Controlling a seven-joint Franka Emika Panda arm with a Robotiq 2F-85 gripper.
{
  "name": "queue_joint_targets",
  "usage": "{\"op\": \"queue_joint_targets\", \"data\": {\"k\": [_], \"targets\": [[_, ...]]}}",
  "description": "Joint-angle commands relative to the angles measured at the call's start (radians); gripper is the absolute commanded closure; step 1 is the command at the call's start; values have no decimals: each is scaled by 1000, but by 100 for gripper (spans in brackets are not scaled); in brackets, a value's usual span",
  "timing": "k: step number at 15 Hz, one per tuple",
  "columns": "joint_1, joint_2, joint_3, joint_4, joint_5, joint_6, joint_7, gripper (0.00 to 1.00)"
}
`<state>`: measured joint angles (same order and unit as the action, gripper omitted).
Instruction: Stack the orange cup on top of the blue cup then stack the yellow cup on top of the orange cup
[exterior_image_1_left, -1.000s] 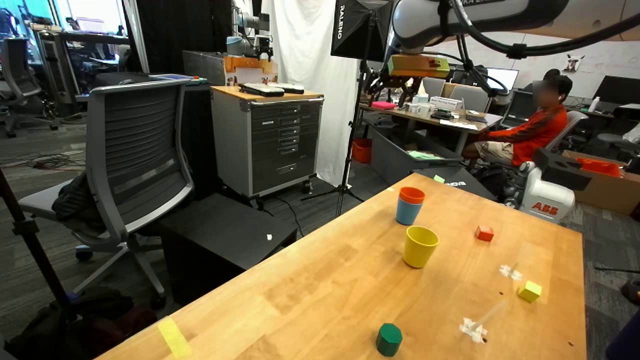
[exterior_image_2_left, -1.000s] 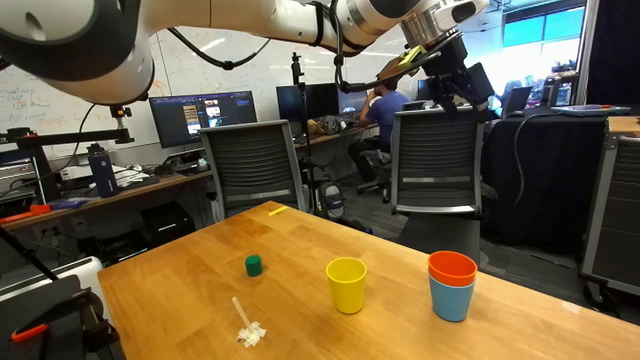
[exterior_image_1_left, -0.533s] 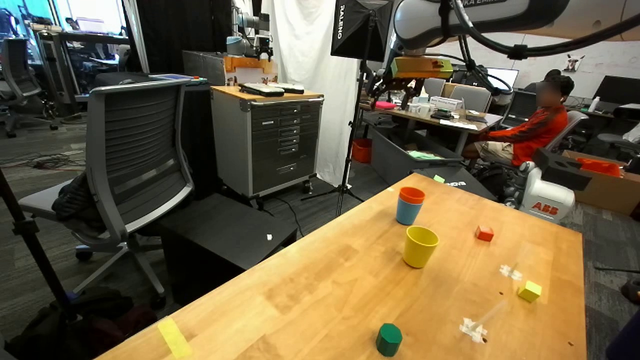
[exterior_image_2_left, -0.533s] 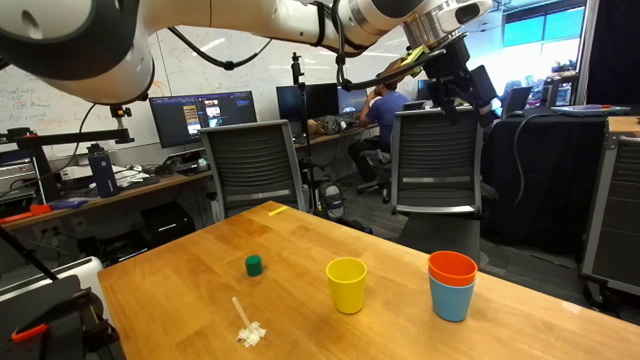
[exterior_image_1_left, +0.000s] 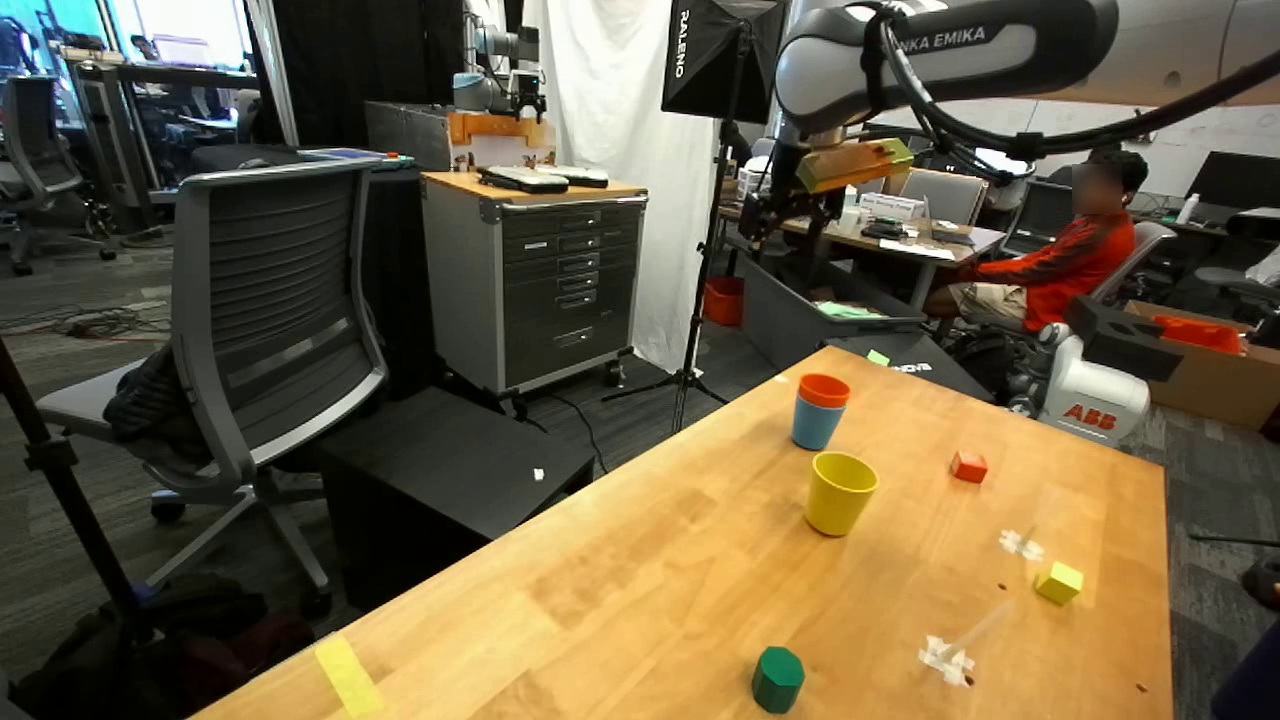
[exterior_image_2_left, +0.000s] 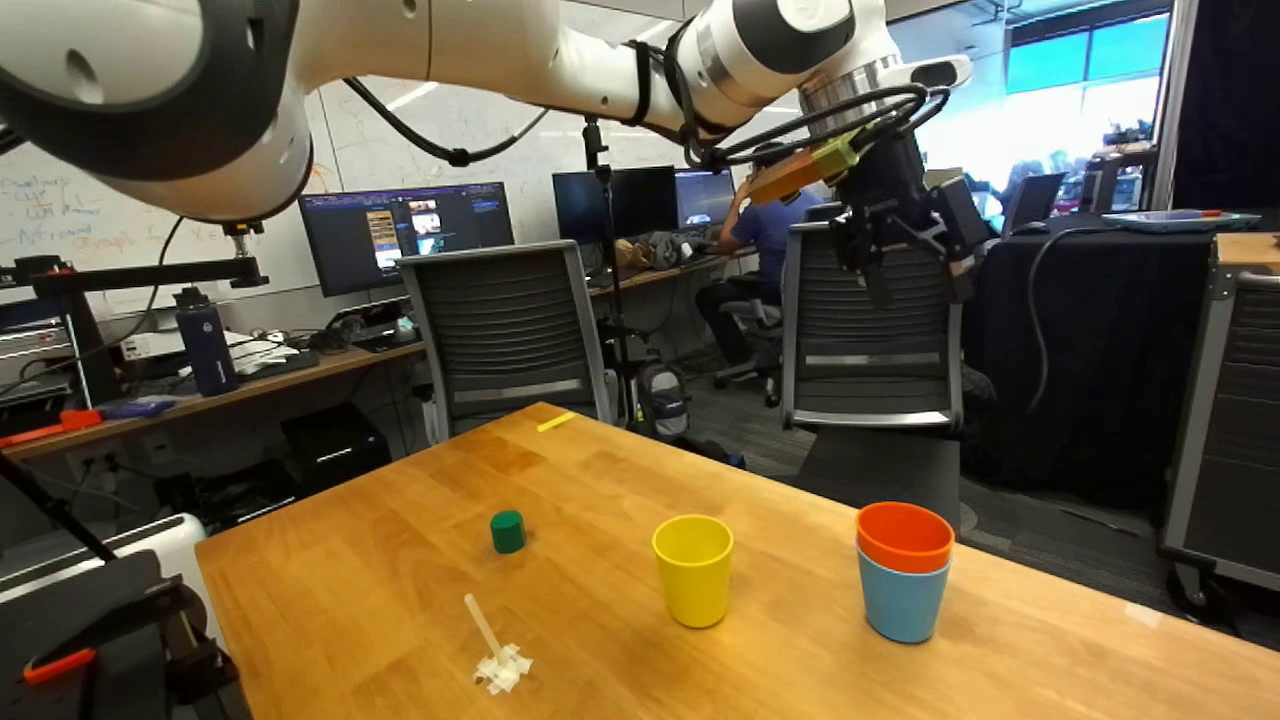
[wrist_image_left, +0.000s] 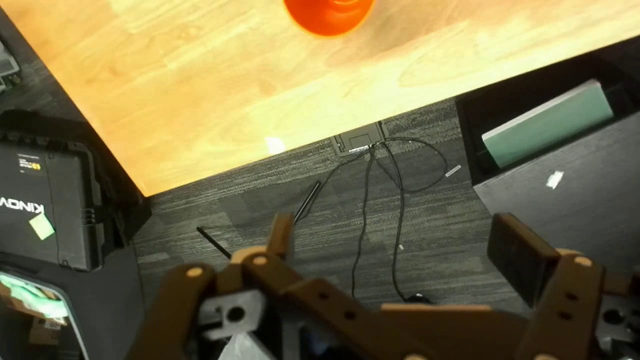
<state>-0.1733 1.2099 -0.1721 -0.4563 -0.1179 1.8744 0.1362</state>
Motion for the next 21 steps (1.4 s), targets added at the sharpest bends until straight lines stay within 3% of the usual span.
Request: {"op": "queue_joint_targets", "data": {"k": [1,12,13,21], "targets": [[28,33,-7,27,-53,-3,-141,0],[127,102,3,27,-145,50,-523,0],[118,94,6,21,-120,16,-449,0],[129,97,5,11,-135,33,-499,0]]}}
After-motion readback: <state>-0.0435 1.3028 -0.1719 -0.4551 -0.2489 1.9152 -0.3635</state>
